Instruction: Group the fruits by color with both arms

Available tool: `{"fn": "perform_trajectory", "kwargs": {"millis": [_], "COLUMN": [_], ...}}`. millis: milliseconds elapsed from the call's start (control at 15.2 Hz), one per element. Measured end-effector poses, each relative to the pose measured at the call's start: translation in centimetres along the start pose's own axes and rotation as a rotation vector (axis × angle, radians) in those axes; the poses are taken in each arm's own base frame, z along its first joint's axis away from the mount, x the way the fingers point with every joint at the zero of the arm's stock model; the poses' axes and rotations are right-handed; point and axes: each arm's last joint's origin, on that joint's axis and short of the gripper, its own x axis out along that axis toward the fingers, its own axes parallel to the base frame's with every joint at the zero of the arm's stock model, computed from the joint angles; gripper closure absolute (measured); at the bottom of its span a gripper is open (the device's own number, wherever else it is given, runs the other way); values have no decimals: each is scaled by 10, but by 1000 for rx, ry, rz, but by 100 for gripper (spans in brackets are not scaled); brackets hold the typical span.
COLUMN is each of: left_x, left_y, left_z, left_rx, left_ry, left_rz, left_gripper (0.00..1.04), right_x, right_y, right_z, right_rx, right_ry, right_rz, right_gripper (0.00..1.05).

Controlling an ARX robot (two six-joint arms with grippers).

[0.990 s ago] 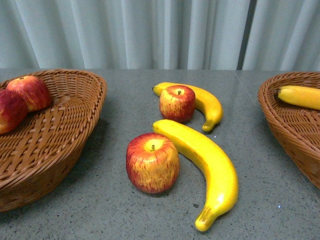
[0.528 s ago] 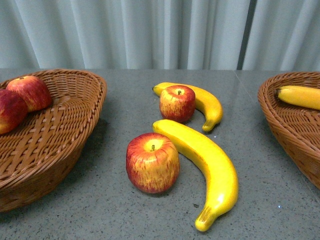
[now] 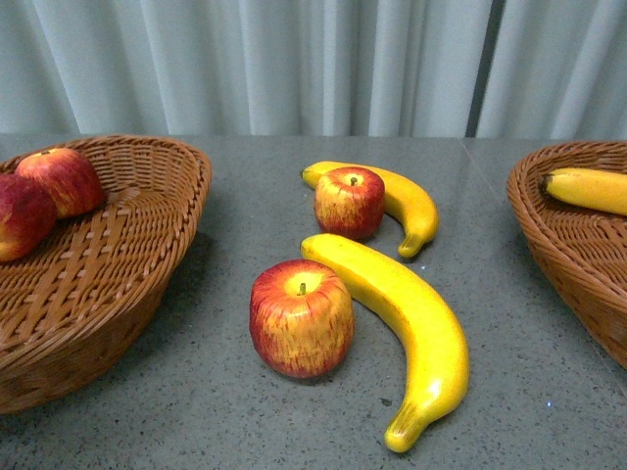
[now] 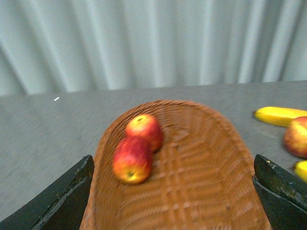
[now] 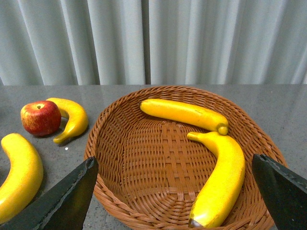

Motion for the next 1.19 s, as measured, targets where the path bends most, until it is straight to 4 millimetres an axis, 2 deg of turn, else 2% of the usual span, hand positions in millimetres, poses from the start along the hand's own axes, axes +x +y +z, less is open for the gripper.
{"fn": "perform_trajectory", "kwargs": {"millis": [132, 264, 396, 462, 726, 1056, 1188], "left_x": [41, 76, 91, 96, 112, 116, 116], "left_y": [-31, -78, -115, -127, -144, -154, -154], "left_z": [23, 27, 21, 13, -23, -51, -53], "left_rx": [46, 92, 133, 146, 164, 213, 225], "left_ry": [9, 102, 183, 230, 372, 465, 473], "left_rz": [-213, -440, -549, -586, -667, -713, -714], "left_gripper": [7, 7, 7, 7, 7, 8, 21], "right_x": [0, 0, 0, 0, 0, 0, 0], "right_y": [0, 0, 0, 0, 0, 0, 0], "right_z": [0, 0, 0, 0, 0, 0, 0], "right_rx": [0, 0, 0, 0, 0, 0, 0], "right_ry": [0, 0, 0, 0, 0, 0, 0], "right_rz": [0, 0, 0, 0, 0, 0, 0], "right_gripper": [7, 7, 7, 7, 7, 7, 7]}}
